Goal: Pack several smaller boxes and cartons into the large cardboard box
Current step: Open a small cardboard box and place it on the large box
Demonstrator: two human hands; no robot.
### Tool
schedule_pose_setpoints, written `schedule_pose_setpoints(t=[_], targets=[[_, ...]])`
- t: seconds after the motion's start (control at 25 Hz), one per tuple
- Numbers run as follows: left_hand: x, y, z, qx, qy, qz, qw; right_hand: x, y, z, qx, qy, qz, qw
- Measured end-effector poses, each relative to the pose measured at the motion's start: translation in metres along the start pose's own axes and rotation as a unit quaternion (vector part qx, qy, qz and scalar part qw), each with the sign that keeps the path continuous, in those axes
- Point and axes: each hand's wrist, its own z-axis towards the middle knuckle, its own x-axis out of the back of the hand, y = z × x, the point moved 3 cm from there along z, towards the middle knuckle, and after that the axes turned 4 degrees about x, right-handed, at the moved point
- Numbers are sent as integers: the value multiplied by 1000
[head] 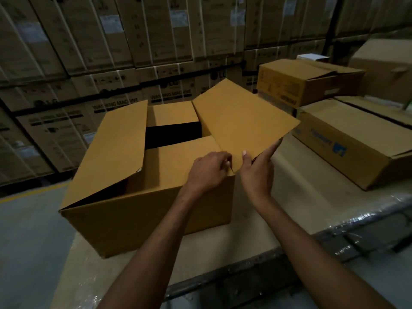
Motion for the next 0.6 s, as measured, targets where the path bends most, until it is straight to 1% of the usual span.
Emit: schedule_pose_setpoints(t=[0.08,0.16,0.28,0.36,0.44,0.48,0.52,0.6], targets=[[-1,0,-3,-20,-7,7,1000,-2,7,5,-45,20,47,998],[-3,0,-4,-29,-17,8,999,-6,11,15,-87,21,68,994],[-9,-1,-5,-21,-23,50,998,-21,30,37,-157,-14,117,981],[-11,0,-5,-15,6,71,997,-29,44,47,-241,-47,130,961],[-13,1,-5,-8,24,84,996,-32,55,47,-310,-72,78,945],[-14,3,-5,-6,23,95,995,-31,58,43,-318,-79,37,944],[-17,4,-4,-5,16,113,993,-30,60,39,-309,-83,-4,947],[-23,4,-5,-7,7,147,989,-32,60,33,-249,-99,-59,962]])
